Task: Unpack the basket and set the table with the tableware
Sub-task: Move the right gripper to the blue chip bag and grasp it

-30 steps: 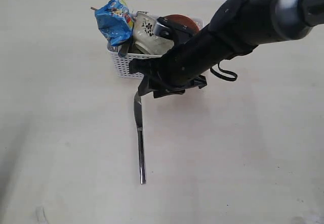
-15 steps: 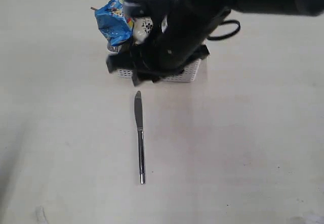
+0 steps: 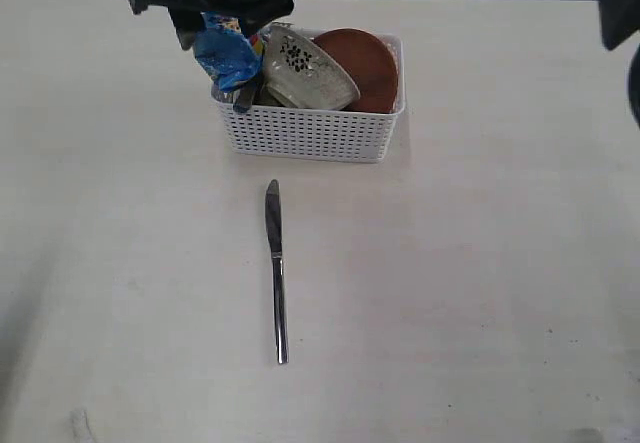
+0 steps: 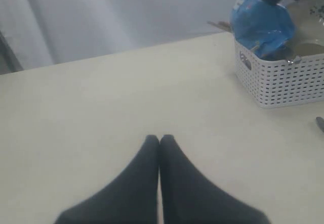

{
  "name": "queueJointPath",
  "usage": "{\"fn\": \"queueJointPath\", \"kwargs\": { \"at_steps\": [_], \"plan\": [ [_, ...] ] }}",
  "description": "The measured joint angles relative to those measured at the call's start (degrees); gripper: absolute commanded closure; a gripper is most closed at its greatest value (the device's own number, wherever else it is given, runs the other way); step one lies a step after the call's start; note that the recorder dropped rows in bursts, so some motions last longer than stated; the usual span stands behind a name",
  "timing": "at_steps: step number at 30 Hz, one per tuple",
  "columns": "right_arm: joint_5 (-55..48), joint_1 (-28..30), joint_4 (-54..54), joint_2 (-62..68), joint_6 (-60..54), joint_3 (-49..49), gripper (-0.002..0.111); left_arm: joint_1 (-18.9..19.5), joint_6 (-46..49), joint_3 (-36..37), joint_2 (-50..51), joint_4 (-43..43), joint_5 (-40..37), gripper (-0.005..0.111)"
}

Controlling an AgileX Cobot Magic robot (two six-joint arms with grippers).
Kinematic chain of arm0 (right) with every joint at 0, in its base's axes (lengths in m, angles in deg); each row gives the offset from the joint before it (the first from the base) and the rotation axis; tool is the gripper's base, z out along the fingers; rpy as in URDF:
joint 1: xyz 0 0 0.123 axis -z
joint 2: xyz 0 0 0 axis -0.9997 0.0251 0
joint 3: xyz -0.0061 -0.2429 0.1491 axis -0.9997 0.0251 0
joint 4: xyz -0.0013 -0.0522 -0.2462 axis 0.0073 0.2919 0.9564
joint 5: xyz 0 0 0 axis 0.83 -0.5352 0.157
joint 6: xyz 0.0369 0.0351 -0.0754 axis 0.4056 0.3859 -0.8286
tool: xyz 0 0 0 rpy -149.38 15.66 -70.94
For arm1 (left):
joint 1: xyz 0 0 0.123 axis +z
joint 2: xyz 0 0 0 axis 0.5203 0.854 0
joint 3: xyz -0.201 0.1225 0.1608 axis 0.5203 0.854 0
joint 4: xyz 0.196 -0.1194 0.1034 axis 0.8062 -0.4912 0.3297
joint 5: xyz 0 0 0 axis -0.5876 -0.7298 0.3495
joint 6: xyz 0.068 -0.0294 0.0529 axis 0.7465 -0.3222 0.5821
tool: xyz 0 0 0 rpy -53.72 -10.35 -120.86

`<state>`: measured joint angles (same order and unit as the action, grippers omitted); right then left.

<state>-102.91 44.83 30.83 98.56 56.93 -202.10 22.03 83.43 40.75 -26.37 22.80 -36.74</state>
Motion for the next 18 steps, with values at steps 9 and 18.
{"fn": "queueJointPath", "kwargs": {
  "at_steps": [9,18],
  "plan": [
    [-0.14,0.0,8.52,1.07,2.64,-0.23,0.049,0.0,0.0,0.0,0.0,0.0,0.0,0.107],
    [-7.85,4.96,7.33,-3.61,1.0,-0.23,0.049,0.0,0.0,0.0,0.0,0.0,0.0,0.107]
  ]
}}
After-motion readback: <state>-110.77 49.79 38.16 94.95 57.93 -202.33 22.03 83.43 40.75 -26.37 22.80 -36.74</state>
